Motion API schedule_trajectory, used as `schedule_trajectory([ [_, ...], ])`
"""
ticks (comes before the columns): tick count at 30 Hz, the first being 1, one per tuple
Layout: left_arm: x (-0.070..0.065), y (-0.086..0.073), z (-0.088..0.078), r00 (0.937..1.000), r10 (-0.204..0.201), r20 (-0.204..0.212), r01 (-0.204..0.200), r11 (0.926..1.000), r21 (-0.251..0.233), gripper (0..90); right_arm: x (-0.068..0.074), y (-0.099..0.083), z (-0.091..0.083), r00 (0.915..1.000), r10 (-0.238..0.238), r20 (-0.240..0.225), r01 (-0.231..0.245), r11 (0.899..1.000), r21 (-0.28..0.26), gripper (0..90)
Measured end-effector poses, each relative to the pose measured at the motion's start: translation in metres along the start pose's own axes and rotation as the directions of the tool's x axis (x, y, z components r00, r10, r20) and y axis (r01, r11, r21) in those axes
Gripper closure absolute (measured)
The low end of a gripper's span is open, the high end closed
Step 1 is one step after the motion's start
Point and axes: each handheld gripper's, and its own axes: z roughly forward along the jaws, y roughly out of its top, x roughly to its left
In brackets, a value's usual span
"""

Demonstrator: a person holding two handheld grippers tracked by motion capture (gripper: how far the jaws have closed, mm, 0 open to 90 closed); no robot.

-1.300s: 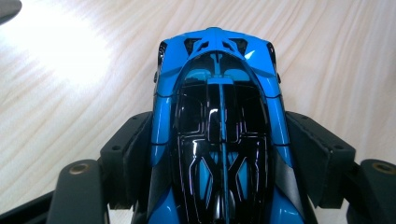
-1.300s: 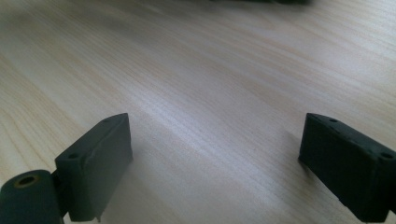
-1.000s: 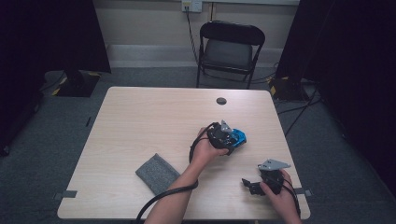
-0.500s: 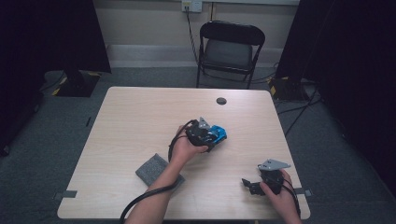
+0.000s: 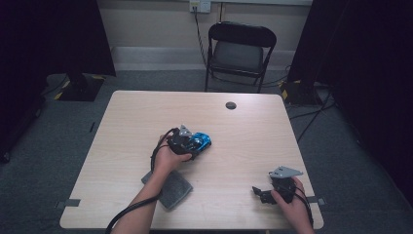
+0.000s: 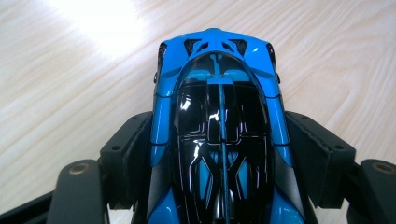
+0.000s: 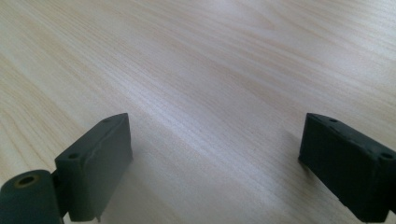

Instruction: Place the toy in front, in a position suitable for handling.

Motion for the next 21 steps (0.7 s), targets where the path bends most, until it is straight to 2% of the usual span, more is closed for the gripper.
schedule_trajectory([
  [1, 0.001, -0.005, -0.001, 1.0000, -0.002, -0.002, 0.002, 1.0000, 0.001, 27.8, 0.000, 0.000, 0.000, 1.0000, 0.000, 0.000, 0.000, 1.000, 0.000, 8.5],
  [7, 0.004, -0.014, -0.002, 0.9998, -0.017, 0.009, 0.017, 0.9999, 0.001, 27.8, 0.000, 0.000, 0.000, 1.0000, 0.000, 0.001, 0.000, 1.000, 0.000, 8.5],
  [13, 0.006, -0.018, -0.002, 0.9995, -0.021, 0.022, 0.021, 0.9997, 0.015, 27.7, 0.000, 0.000, 0.000, 1.0000, 0.000, 0.001, 0.000, 1.000, 0.000, 8.5],
  [21, 0.005, -0.015, -0.002, 0.9997, -0.018, 0.014, 0.017, 0.9993, 0.035, 27.2, 0.000, 0.000, 0.000, 1.0000, 0.000, 0.001, 0.000, 1.000, 0.000, 8.5],
])
